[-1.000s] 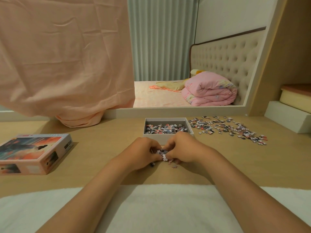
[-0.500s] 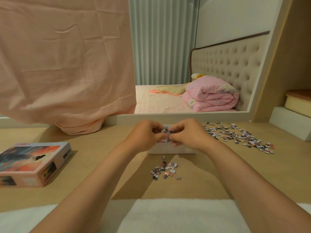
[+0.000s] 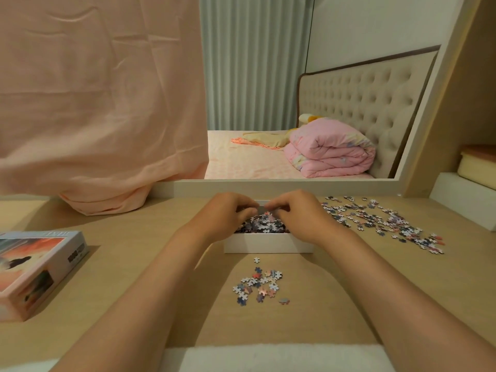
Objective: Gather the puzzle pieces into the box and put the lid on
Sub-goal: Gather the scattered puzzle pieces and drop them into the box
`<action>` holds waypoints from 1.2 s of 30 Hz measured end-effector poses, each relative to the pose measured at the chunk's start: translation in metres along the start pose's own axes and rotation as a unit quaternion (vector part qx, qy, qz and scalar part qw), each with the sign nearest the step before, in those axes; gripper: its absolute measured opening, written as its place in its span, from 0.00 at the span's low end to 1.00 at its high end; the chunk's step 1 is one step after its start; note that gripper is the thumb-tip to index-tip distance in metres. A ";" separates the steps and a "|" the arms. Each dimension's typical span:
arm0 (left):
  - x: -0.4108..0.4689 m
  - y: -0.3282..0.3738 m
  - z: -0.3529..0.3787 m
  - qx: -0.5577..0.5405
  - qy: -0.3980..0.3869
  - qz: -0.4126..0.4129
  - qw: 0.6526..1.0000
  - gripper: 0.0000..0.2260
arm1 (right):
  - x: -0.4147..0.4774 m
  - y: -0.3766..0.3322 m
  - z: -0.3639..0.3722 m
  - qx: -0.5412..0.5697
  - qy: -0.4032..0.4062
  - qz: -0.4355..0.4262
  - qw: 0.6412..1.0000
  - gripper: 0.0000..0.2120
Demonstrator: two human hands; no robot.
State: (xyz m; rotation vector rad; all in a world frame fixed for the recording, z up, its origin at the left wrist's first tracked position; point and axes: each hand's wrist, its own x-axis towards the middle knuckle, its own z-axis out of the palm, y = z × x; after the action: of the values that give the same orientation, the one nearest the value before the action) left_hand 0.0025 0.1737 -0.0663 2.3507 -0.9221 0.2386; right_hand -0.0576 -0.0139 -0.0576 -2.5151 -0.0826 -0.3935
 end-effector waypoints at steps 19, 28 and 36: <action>-0.023 0.013 -0.007 0.073 0.024 0.027 0.997 0.09 | -0.031 -0.015 -0.013 -0.130 -0.048 -0.072 0.988 0.19; -0.069 0.030 -0.012 0.138 -0.132 0.004 0.982 0.12 | -0.067 -0.035 -0.004 -0.148 -0.227 -0.058 0.961 0.20; -0.093 0.027 -0.017 0.093 -0.190 -0.047 0.976 0.16 | -0.079 -0.026 0.002 -0.100 -0.222 -0.059 0.968 0.23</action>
State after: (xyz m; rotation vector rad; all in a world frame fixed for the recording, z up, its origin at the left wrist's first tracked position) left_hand -0.0838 0.2196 -0.0741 2.6605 -0.9940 -0.1797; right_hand -0.1361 0.0110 -0.0690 -2.7633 -0.3855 0.1315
